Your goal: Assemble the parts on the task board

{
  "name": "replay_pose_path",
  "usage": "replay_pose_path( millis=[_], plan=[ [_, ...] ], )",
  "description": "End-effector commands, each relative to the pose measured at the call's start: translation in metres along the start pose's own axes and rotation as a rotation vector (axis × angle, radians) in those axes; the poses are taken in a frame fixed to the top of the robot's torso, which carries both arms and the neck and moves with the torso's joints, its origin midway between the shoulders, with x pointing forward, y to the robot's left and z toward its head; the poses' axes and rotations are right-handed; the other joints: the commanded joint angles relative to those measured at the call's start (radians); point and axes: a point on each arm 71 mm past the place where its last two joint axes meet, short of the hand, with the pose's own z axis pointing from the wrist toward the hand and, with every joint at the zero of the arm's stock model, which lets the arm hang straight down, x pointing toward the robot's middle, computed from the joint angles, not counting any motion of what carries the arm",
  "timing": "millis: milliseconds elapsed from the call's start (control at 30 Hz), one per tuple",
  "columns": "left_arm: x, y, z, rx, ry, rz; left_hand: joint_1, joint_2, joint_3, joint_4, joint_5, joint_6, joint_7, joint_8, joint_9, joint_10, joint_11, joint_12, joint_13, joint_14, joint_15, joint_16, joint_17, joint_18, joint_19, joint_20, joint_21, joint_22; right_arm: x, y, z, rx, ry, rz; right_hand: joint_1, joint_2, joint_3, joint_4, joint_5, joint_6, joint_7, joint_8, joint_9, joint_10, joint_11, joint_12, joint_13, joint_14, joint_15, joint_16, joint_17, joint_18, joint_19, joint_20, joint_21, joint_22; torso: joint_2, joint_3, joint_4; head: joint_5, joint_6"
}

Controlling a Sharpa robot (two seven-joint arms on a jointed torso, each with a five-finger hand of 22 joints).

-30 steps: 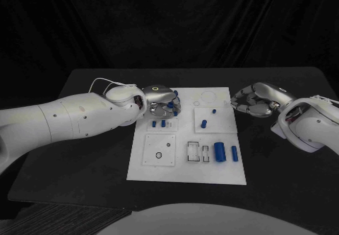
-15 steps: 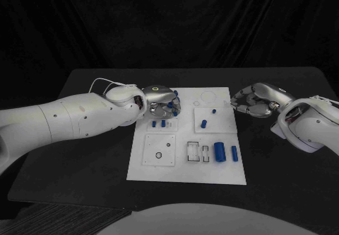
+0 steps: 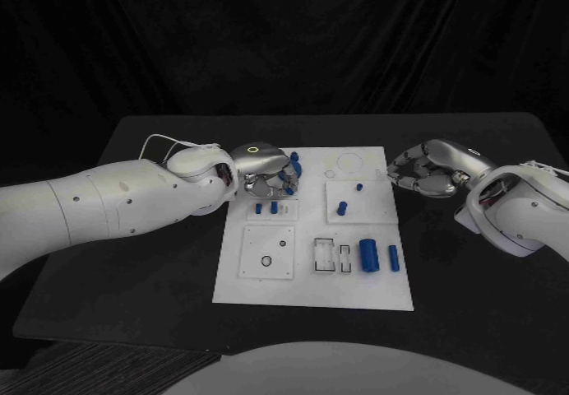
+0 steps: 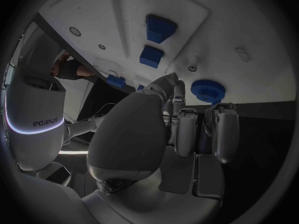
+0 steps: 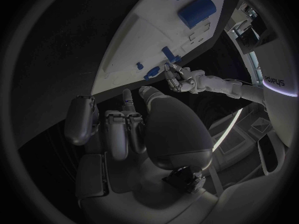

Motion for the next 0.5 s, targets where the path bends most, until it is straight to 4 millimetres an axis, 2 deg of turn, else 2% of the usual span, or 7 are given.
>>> replay_pose_path(
  millis=[33, 233, 500],
  plan=[
    [-0.008, -0.004, -0.003, 0.026, -0.053, 0.018, -0.010, 0.002, 0.001, -0.007, 0.004, -0.003, 0.002, -0.001, 0.000, 0.006, 0.000, -0.010, -0.005, 0.004, 0.004, -0.001, 0.014, -0.006, 0.009, 0.000, 0.002, 0.211, 0.000, 0.000, -0.001, 0.004, -0.005, 0.001, 0.009, -0.001, 0.006, 0.002, 0.007, -0.002, 0.003, -0.001, -0.002, 0.101, 0.002, -0.002, 0.257, 0.103, -0.002, 0.003, 0.263, 0.012, -0.005, -0.001, -0.001, 0.162, 0.000, -0.0003, 0.0002, 0.002, 0.000],
    [-0.016, -0.003, -0.012, 0.016, -0.061, 0.021, -0.017, 0.002, 0.004, -0.007, 0.001, -0.002, 0.003, -0.003, -0.001, 0.009, 0.002, -0.024, -0.014, 0.003, 0.004, -0.002, 0.010, -0.006, 0.008, 0.001, 0.000, 0.210, 0.000, -0.001, -0.001, 0.007, -0.001, 0.001, 0.009, -0.001, 0.006, 0.002, 0.007, -0.002, 0.003, -0.001, -0.002, 0.101, 0.002, -0.002, 0.257, 0.103, -0.002, 0.003, 0.263, 0.012, -0.005, -0.001, -0.001, 0.162, 0.000, 0.0005, 0.0018, -0.005, 0.000],
    [-0.022, 0.001, -0.023, -0.002, -0.052, 0.022, -0.031, 0.002, 0.016, -0.006, -0.007, -0.013, 0.005, -0.018, -0.008, 0.008, 0.007, -0.072, -0.047, -0.006, 0.005, -0.012, -0.012, -0.003, 0.000, 0.002, -0.013, 0.206, 0.001, -0.001, -0.001, 0.009, 0.003, 0.000, 0.010, 0.000, 0.008, 0.001, 0.008, -0.001, 0.003, 0.000, -0.001, 0.101, 0.002, -0.002, 0.257, 0.103, -0.002, 0.003, 0.263, 0.012, -0.005, -0.002, -0.003, 0.162, -0.001, 0.0027, 0.0023, -0.004, 0.000]
  ],
)
